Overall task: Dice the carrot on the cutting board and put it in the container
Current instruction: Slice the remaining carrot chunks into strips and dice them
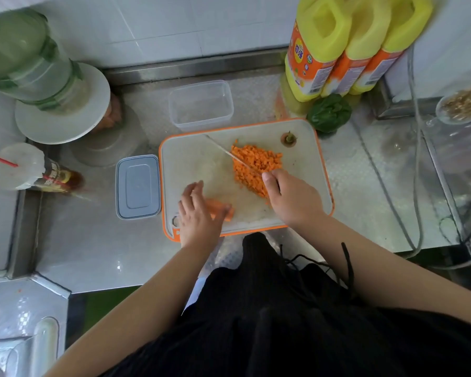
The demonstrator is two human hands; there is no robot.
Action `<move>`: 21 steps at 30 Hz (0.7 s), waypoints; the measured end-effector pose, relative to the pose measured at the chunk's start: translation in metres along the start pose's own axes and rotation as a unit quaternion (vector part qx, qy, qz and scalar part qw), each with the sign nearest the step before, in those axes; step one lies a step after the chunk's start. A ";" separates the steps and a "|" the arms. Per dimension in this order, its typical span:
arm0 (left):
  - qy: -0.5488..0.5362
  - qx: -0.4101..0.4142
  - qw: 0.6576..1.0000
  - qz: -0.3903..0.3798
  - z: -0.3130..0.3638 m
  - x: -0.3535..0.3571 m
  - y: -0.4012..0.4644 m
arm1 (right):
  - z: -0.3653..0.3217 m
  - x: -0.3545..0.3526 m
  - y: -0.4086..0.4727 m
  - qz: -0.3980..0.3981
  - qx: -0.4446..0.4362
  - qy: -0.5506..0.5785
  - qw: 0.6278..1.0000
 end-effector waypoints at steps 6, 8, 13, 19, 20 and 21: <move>-0.005 0.185 0.973 0.136 0.058 -0.036 0.003 | 0.011 -0.011 -0.014 0.031 -0.057 -0.131 0.989; 0.087 0.278 0.955 0.054 0.084 -0.011 -0.002 | 0.011 -0.007 -0.016 0.033 -0.071 -0.147 0.986; 0.117 0.182 0.976 -0.012 0.077 0.017 0.018 | 0.012 -0.017 -0.021 0.077 -0.062 -0.102 0.990; -0.061 0.173 0.966 0.184 0.035 -0.040 -0.001 | 0.015 -0.003 -0.024 -0.032 -0.022 -0.018 0.999; -0.059 0.159 0.967 0.193 0.023 -0.040 -0.004 | 0.016 0.005 -0.025 -0.056 -0.009 -0.001 0.998; -0.060 0.134 0.970 0.196 0.010 -0.039 -0.006 | 0.017 0.011 -0.024 -0.071 0.005 0.022 0.997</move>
Point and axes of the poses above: each hand's wrist, its own y-axis towards the middle knuckle, its own x-axis out of the palm, z = x × y, the point moved 9 cm from there along y, towards the middle knuckle, and after that the axes turned 6 degrees about -x, right-handed, at the moved point
